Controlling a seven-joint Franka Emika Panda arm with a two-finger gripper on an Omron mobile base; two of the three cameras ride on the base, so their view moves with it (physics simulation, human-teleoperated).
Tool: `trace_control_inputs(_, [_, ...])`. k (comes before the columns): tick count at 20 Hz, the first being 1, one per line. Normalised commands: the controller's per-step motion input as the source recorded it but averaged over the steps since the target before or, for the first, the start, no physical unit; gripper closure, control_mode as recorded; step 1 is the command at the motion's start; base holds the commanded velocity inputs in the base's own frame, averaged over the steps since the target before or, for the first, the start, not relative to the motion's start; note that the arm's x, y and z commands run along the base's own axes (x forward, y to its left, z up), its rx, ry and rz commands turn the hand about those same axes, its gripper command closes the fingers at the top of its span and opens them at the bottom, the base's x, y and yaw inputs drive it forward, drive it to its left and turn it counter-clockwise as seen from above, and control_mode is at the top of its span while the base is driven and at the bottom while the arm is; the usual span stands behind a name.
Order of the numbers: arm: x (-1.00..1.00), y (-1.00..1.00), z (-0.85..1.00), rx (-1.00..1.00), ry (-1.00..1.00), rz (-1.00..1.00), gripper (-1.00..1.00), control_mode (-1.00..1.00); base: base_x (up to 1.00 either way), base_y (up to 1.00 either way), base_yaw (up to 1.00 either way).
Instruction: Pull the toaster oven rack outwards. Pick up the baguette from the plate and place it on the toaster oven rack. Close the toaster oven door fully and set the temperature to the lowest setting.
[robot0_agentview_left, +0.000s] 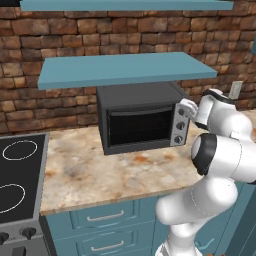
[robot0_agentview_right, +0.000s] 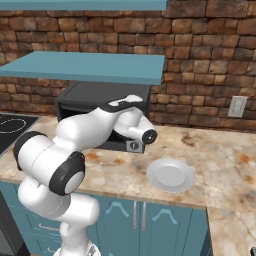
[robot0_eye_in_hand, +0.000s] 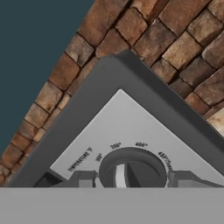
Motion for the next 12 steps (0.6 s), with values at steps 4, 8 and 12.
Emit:
trace_control_inputs(4, [0.00, 0.10, 0.11, -0.26, -0.18, 0.06, 1.00, -1.00, 0.00, 0.00, 0.00])
trace_control_inputs(8, [0.00, 0.09, 0.14, -0.28, -0.20, 0.06, 1.00, -1.00, 0.00, 0.00, 0.00])
trace_control_inputs(12, [0.00, 0.02, 0.16, -0.30, -0.21, 0.06, 1.00, -1.00, 0.00, 0.00, 0.00])
